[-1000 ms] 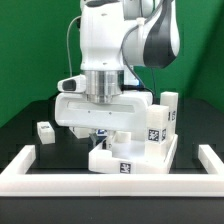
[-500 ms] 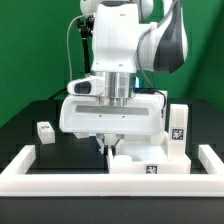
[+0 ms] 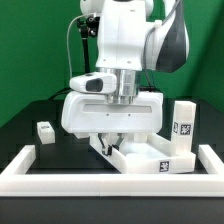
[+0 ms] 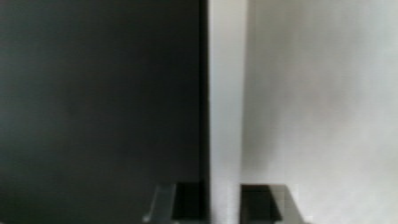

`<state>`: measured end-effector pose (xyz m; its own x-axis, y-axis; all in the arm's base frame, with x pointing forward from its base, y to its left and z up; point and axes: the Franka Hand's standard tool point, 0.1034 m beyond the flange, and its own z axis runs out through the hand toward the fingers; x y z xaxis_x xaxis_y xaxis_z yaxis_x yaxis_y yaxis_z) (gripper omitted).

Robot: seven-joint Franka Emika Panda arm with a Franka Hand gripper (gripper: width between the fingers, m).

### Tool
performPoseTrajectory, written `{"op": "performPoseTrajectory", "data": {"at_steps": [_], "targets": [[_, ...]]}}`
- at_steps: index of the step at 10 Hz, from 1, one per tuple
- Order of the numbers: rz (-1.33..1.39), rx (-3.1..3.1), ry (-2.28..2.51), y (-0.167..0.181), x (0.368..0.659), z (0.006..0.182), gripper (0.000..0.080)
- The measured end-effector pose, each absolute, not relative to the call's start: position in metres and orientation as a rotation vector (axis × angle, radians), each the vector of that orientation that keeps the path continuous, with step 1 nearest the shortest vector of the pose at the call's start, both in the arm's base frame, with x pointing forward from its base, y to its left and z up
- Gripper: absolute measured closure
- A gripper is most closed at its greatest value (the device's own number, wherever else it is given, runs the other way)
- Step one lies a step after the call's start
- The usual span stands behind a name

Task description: Assemble desk

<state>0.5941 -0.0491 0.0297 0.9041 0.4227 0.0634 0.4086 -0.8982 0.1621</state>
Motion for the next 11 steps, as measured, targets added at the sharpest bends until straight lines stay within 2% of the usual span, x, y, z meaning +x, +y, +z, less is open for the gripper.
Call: {"op": "performPoseTrajectory", "data": {"at_steps": [2,8,11], "targets": [[0.210,2.858,0.799,-0.036,0.608,0.034,0.0737],[0.164,2.678,1.194,-0.043,0.611,0.037,0.0735],[0.159,2.532,1.435,-0.025,0.637,0.043,0.0736]]}}
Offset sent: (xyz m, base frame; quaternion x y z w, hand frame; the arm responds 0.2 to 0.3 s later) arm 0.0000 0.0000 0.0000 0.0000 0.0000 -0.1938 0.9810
